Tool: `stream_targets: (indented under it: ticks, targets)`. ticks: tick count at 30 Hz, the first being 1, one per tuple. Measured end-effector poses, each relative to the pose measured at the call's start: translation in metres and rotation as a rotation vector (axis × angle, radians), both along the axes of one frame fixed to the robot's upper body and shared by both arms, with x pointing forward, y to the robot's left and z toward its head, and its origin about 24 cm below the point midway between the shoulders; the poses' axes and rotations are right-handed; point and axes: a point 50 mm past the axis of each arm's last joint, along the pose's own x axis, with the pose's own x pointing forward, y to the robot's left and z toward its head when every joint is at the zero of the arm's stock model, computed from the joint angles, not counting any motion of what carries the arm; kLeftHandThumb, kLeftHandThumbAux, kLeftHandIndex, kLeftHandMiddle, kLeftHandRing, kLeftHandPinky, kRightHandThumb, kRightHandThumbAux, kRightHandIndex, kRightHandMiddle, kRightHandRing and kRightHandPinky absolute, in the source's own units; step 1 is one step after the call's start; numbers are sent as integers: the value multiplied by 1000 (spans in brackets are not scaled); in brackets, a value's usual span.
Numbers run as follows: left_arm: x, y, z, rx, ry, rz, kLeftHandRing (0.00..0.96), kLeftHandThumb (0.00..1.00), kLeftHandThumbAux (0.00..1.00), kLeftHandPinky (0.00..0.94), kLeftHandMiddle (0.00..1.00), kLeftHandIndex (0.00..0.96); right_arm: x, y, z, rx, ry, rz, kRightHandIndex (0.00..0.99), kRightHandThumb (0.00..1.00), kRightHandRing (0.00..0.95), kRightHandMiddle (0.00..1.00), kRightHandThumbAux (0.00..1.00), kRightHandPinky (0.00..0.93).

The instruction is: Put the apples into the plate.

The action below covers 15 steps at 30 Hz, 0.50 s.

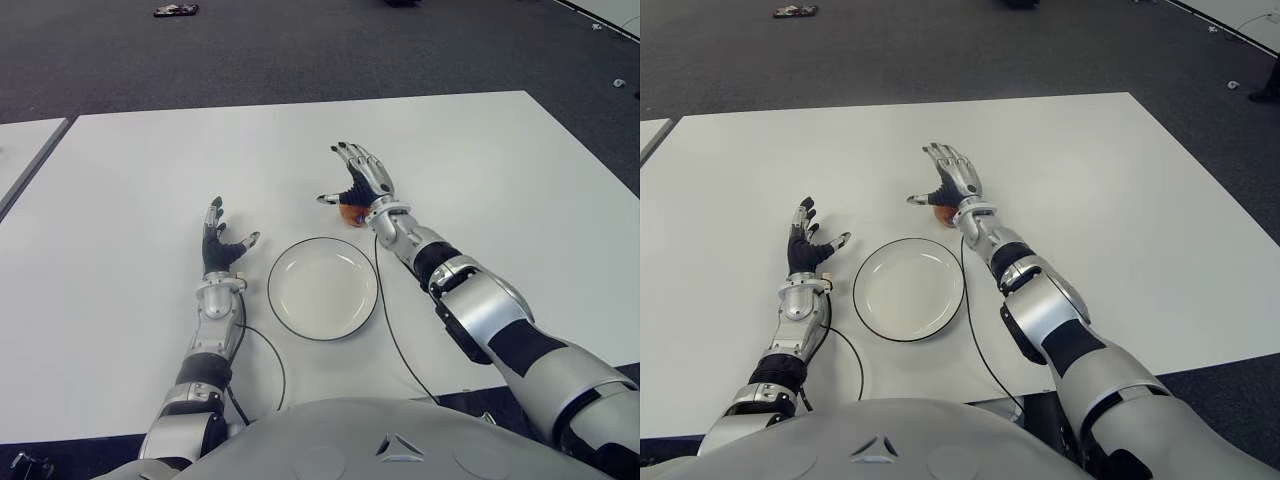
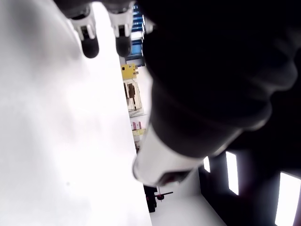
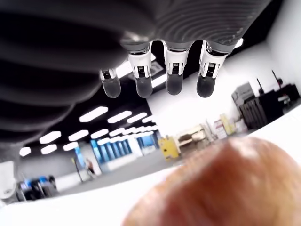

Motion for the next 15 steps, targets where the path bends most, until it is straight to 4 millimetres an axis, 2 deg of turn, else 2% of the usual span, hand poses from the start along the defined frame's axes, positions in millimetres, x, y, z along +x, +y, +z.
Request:
stream_targets:
  ticks: [15]
  targets:
    - [-1, 1, -1, -4, 10, 7, 0, 118, 551, 11, 0, 0, -1, -6, -7, -92, -3, -32, 0, 12, 0, 1, 448, 0]
